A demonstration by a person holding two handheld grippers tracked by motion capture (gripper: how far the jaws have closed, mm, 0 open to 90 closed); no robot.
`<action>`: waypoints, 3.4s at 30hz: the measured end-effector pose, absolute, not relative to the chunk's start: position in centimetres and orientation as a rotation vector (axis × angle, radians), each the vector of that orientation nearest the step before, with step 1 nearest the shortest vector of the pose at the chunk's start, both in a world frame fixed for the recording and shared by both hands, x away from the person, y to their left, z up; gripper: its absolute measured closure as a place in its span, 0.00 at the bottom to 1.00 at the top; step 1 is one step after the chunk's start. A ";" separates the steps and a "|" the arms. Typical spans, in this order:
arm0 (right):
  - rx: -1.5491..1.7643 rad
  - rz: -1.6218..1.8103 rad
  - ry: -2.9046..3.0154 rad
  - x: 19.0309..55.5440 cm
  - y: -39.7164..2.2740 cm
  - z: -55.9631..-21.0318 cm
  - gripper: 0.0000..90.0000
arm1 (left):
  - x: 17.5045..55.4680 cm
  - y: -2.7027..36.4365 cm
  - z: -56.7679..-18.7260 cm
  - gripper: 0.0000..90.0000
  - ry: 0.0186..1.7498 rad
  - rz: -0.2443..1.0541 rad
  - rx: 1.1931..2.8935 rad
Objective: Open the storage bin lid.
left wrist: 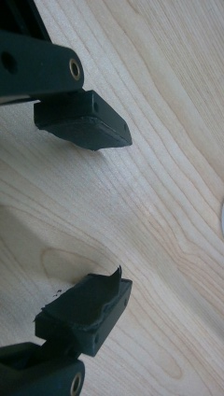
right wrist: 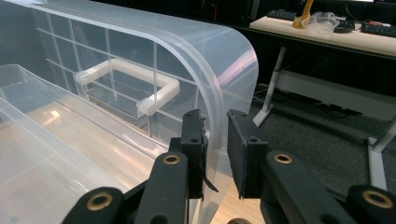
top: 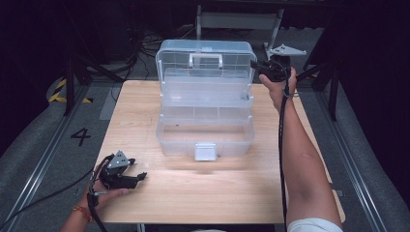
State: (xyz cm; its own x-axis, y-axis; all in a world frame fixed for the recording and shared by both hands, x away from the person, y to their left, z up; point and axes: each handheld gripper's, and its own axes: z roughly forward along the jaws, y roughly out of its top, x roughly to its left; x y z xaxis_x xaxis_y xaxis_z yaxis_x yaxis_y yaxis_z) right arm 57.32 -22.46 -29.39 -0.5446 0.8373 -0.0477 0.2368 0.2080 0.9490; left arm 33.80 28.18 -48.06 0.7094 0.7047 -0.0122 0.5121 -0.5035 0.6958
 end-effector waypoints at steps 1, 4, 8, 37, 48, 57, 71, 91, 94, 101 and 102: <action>0.994 1.341 1.913 57.4 -22.4 -29.3 0.86 | 33.8 28.2 -48.1 0.30 0.920 0.358 2.220; 0.992 1.340 1.912 57.4 -22.4 -29.3 0.86 | 33.8 28.2 -48.1 0.30 0.920 0.358 2.219; 0.990 1.342 1.913 57.6 -22.5 -29.4 0.86 | 33.8 28.2 -48.1 0.30 0.921 0.358 2.218; 1.045 1.306 1.932 61.1 -22.0 -29.9 0.86 | 33.8 28.2 -48.1 0.30 0.923 0.359 2.219; 1.065 1.283 1.940 62.2 -21.8 -30.2 0.86 | 33.8 28.2 -48.1 0.30 0.925 0.358 2.216; 1.086 1.278 1.947 63.2 -21.7 -30.5 0.86 | 33.8 28.2 -48.1 0.30 0.922 0.360 2.214; 1.110 1.252 1.967 64.1 -21.5 -30.8 0.85 | 33.8 28.2 -48.0 0.30 0.920 0.361 2.217; 1.120 1.167 1.971 65.0 -20.9 -31.4 0.82 | 33.8 28.2 -48.0 0.30 0.925 0.356 2.219; 1.124 1.159 1.973 65.1 -20.8 -31.5 0.81 | 33.8 28.2 -48.0 0.30 0.924 0.361 2.217; 1.149 1.143 1.985 65.3 -20.8 -32.0 0.79 | 33.8 28.2 -48.1 0.30 0.926 0.359 2.216; 1.155 1.139 1.989 65.3 -20.8 -32.1 0.79 | 33.8 28.2 -48.1 0.30 0.926 0.359 2.216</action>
State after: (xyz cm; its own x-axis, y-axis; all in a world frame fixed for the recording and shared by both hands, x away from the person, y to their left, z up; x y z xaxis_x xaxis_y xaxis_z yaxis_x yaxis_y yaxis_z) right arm 65.31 -20.80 -32.08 -0.4668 0.8827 -0.0545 0.3997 0.2655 0.8773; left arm 33.77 28.19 -48.05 0.7061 0.7080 -0.0129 0.5147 -0.5005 0.6961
